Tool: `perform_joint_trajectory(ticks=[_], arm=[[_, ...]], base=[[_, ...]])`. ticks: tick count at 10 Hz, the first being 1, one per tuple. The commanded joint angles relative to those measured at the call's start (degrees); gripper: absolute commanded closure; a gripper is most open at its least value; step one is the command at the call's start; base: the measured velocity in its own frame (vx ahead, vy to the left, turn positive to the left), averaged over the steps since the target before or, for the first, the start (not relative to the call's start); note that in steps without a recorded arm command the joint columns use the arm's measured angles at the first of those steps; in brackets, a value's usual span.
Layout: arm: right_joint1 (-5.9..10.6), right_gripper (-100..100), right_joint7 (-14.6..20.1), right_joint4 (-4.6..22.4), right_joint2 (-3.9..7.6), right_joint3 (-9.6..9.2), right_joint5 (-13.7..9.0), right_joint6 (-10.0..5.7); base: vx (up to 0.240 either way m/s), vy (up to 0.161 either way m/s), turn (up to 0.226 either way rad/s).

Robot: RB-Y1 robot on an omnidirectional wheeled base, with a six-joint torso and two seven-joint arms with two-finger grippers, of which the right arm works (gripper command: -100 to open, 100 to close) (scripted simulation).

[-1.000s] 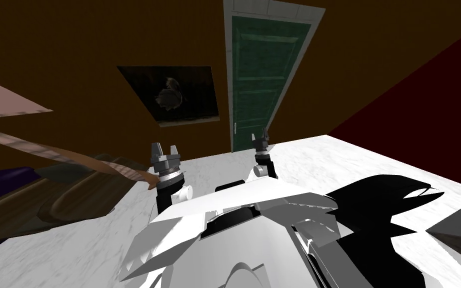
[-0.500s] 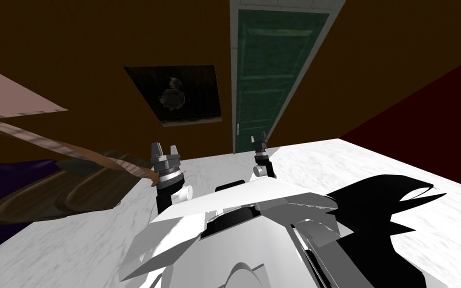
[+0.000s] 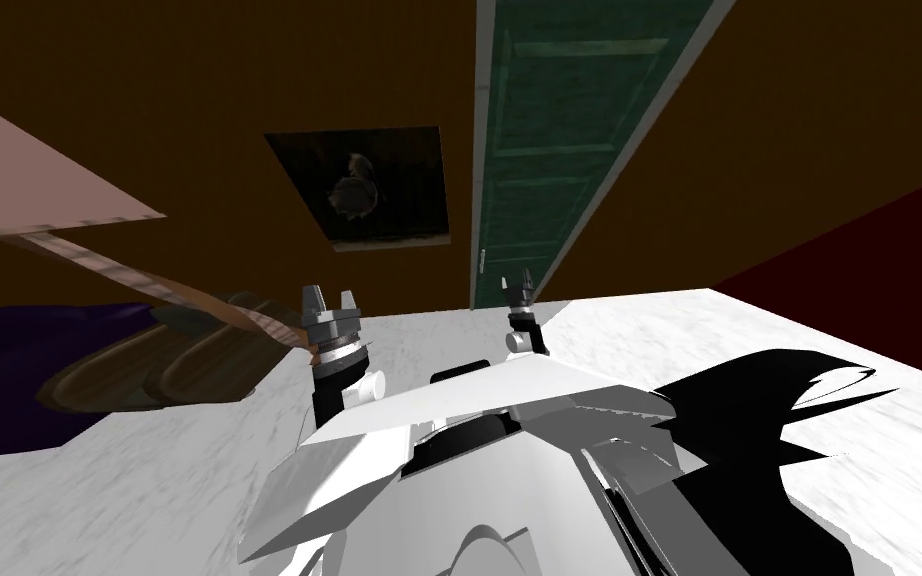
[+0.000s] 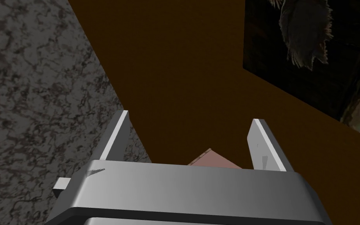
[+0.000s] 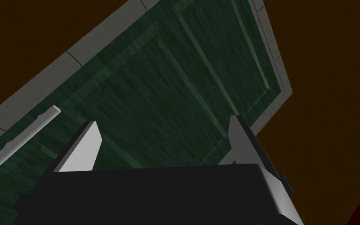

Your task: Pull the door open

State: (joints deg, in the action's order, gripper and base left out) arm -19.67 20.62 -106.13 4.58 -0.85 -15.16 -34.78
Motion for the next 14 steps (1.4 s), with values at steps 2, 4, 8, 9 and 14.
perform_joint_trajectory(ticks=[2, 4, 8, 9, 14], arm=[[1.45, -100, 3.3, 4.1, 0.14, 0.54, -1.9, -0.84], [2.31, -100, 5.8, 7.1, 0.34, 0.94, -3.4, -1.59], [3.62, -100, 9.7, 12.1, 0.58, 1.55, -5.7, -2.75], [4.07, -100, 11.0, 13.7, 0.66, 1.75, -6.5, -3.14], [6.28, -100, 17.5, 21.8, 0.9, 2.78, -10.3, -5.08]], base=[[0.089, -0.062, 0.14], [0.096, -0.059, 0.14], [0.061, -0.042, 0.111], [0.076, -0.069, 0.15], [0.079, -0.073, 0.144]])
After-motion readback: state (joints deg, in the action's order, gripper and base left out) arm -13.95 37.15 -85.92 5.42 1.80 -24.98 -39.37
